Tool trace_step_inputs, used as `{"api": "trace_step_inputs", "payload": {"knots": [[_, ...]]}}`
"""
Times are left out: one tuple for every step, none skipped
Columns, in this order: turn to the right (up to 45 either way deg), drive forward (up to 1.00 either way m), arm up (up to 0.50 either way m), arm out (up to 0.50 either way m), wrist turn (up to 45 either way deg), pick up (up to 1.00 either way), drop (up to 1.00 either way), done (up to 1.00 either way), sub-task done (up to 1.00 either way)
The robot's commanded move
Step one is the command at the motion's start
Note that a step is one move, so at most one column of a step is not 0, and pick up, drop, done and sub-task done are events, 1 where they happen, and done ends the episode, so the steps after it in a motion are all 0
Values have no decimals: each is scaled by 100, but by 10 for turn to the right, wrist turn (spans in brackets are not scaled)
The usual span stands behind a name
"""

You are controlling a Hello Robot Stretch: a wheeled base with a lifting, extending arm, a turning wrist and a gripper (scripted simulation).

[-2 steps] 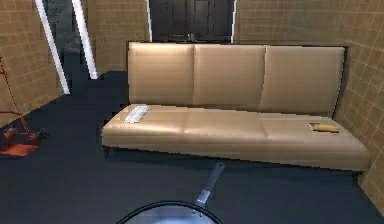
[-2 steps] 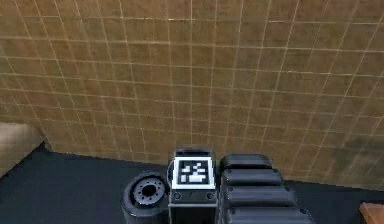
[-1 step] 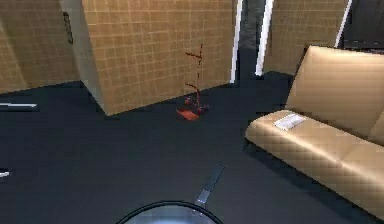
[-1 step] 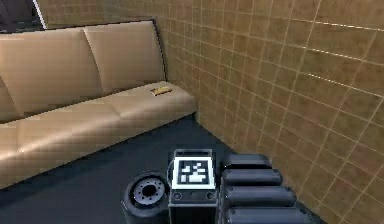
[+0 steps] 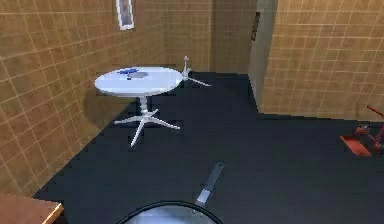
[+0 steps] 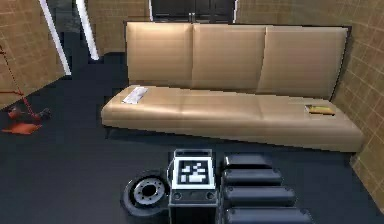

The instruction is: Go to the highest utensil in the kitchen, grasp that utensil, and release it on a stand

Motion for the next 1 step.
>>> {"api": "trace_step_inputs", "payload": {"knots": [[-300,0,0,0,0,0,0,0,0]]}}
